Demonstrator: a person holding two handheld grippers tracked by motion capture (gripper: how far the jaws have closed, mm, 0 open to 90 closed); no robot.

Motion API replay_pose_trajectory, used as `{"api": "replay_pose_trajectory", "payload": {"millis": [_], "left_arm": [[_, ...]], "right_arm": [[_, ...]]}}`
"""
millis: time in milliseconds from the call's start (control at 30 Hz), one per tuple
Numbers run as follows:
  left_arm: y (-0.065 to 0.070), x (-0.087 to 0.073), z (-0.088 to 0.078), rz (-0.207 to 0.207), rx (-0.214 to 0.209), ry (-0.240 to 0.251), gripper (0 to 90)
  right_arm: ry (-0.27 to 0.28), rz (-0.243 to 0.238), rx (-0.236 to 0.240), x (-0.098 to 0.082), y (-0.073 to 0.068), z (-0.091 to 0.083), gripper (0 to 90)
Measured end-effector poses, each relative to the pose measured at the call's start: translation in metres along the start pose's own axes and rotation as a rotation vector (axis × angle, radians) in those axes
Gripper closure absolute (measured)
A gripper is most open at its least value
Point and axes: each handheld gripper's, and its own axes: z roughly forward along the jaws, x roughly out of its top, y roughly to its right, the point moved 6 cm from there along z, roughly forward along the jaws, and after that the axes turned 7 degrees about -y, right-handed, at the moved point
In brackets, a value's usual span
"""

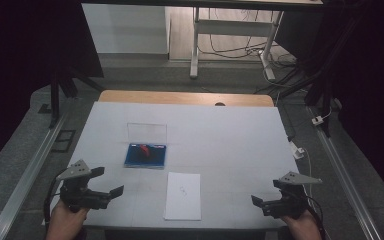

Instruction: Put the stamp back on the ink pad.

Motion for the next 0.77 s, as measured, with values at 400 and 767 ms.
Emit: {"api": "replay_pose_trajectory", "payload": {"millis": [400, 767], "left_arm": [[-0.006, -0.03, -0.006, -0.018, 0.093, -0.085, 0.0], [-0.007, -0.035, -0.002, -0.035, 0.123, -0.138, 0.0]], "right_arm": [[-0.008, -0.009, -0.009, 0.0, 0.0, 0.001, 0.0], [-0.018, -0.016, -0.019, 0.0, -0.001, 0.002, 0.0]]}}
